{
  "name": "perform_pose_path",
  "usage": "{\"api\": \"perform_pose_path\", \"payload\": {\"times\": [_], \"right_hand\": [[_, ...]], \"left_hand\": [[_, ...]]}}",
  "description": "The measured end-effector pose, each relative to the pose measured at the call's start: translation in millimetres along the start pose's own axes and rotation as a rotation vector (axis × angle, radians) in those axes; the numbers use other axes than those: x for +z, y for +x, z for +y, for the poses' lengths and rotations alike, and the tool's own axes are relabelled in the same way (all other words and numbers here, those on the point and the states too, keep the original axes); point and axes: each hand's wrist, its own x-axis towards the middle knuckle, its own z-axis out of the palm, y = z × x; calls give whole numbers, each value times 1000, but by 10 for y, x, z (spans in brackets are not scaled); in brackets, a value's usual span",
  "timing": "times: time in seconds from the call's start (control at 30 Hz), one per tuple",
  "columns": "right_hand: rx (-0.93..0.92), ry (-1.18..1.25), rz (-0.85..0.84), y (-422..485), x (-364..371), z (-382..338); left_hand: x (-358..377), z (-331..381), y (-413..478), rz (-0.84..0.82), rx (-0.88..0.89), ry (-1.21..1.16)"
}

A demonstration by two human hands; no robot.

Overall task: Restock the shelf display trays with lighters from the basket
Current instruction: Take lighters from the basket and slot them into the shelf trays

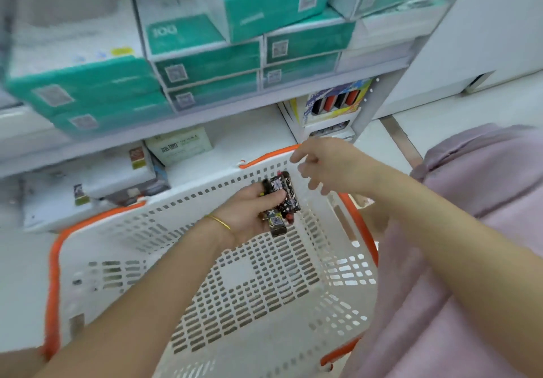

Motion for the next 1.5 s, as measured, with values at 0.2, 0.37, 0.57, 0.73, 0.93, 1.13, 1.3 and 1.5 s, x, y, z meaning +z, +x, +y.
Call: {"api": "perform_pose_path", "payload": {"times": [0.2,0.37,0.57,0.73,0.93,1.13,1.3,1.5], "right_hand": [[-109,570,-343,-132,9,-389],[-166,665,-342,-136,118,-541],[-212,647,-224,-93,228,-627],[-298,565,-110,-14,340,-705],[-385,541,42,-50,370,-738],[-408,647,-7,-178,286,-781],[-423,622,0,-284,233,-870],[-562,502,34,-492,-28,-1254]], "left_hand": [[43,488,-662,116,121,103],[-53,510,-909,267,172,75],[-157,531,-925,376,194,109],[-278,593,-986,440,188,151],[-279,649,-1096,377,221,183],[-221,688,-1239,291,249,169],[-184,692,-1325,325,280,149],[-88,874,-1647,332,396,129]]}}
